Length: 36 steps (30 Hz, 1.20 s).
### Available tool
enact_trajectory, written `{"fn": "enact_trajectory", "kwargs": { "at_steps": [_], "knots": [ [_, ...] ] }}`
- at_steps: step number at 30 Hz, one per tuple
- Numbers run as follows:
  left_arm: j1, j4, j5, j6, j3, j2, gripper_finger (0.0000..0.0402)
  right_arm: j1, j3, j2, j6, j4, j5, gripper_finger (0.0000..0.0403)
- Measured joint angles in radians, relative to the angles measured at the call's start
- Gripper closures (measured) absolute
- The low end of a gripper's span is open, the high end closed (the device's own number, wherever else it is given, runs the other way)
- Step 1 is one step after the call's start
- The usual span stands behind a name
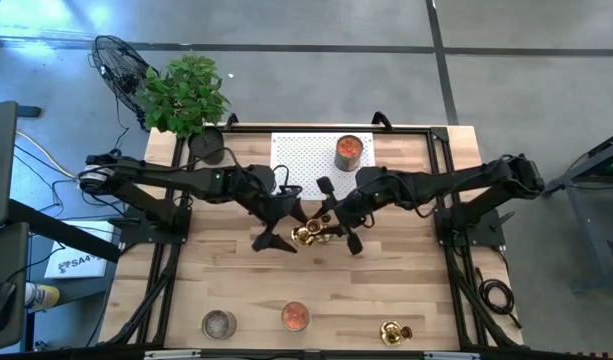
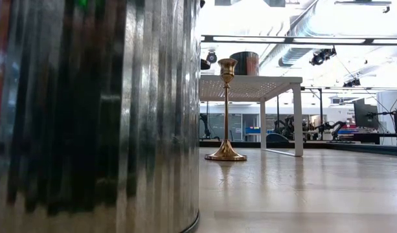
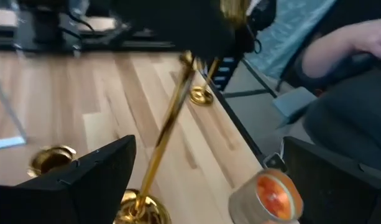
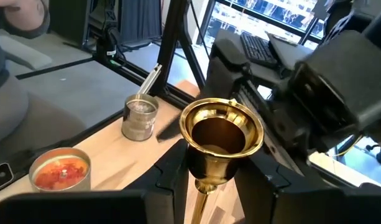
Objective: Pick & Place candle stick holders
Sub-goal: Put the middle right gold holder on the shelf
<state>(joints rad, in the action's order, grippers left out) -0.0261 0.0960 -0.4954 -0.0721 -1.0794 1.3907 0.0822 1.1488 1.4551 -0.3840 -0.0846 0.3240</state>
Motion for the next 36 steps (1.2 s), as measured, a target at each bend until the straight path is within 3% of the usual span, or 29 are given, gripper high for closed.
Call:
{"fn": "enact_trajectory", "kwargs": {
  "at_steps": [25,30,36],
  "knots": [
    [0.0,-0.051,-0.045,0.087,0.002,0.036,0.0012,0.001,-0.001,0.0,0.001,-0.002,0.027,0.0304],
    [0.0,-0.055,-0.071,0.076,0.002,0.036,0.0056,0.001,-0.001,-0.001,0.001,-0.002,0.027,0.0304],
    [0.0,-0.055,-0.056,0.068,0.002,0.036,0.015,0.001,-0.002,-0.001,0.001,-0.002,0.027,0.0304]
  ]
}}
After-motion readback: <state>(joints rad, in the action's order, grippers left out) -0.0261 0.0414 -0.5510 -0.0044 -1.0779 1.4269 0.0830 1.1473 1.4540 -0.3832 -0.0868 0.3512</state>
